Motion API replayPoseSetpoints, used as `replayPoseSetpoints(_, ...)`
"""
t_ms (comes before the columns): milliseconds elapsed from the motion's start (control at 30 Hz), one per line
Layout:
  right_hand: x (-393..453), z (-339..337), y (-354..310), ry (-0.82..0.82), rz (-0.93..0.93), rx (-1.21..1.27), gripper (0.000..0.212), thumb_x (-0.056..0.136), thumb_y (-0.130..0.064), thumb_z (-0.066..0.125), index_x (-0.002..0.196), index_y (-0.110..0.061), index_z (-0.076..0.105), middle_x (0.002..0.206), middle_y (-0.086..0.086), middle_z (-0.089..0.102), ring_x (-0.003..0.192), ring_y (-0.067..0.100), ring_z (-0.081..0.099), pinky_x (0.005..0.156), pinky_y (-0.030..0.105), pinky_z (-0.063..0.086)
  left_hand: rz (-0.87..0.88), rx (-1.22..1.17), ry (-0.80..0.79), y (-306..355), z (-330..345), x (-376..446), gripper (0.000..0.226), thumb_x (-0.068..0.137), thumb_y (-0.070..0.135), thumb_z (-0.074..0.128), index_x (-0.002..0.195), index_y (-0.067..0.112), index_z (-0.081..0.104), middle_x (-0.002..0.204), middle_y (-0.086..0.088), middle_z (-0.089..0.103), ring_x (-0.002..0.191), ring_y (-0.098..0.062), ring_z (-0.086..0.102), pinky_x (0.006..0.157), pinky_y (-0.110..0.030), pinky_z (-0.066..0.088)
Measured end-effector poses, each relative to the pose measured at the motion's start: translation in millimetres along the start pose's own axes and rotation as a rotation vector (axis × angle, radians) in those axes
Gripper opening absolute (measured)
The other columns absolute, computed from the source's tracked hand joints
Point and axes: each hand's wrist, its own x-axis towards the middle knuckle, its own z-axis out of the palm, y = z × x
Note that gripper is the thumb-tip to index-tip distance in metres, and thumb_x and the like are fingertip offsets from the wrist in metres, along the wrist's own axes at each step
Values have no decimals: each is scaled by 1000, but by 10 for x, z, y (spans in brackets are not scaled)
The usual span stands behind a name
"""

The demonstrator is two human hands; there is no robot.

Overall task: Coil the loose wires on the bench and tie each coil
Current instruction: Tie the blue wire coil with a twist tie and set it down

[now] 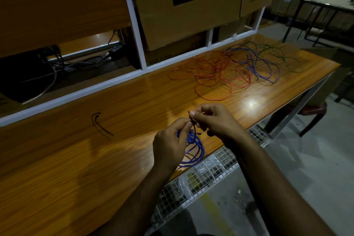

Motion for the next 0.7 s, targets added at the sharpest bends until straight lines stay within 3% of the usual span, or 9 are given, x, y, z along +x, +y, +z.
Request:
replayPoseSetpoints(200,176,-34,34,-210,-19,-18,18,99,-20,57,82,-17,62,61,-14,51,55,2,38,47,18,29,13,-39,-32,-20,-63,35,29,100,51,41,109,35,63,81,2,70,72,-16,66,59,-49,53)
replayPoseSetpoints(367,310,66,22,-19,-25,176,26,103,-18,48,77,-23,53,68,-7,40,62,7,37,59,24,33,-92,-281,-67,84,-70,68,24,98,36,47,96,33,70,84,8,70,71,-11,64,62,-37,49)
replayPoseSetpoints(433,360,123,3,31,-16,247,26,103,-16,46,78,-22,54,70,-6,41,64,9,38,60,26,34,-152,-357,-84,95,-57,68,25,98,39,44,93,33,68,76,1,65,63,-21,58,59,-34,42)
replayPoseSetpoints(533,416,181,-16,101,-18,236,23,103,-17,45,81,-20,52,71,-4,41,64,10,39,59,27,35,-238,-509,-121,122,-84,73,26,97,34,42,86,26,64,84,-16,62,75,-40,58,65,-35,44)
replayPoseSetpoints(633,459,204,-42,147,-47,176,23,104,-20,44,82,-18,51,72,0,45,64,14,43,60,31,38,-330,-625,-110,185,-109,65,32,103,28,42,87,9,64,82,-17,64,64,-14,63,58,-19,47)
replayPoseSetpoints(700,486,195,-98,163,-81,184,23,105,-19,42,84,-18,50,75,1,49,66,14,51,63,31,43,-422,-636,-57,167,-98,68,36,107,25,38,89,9,65,79,-14,68,54,-8,58,48,-16,40)
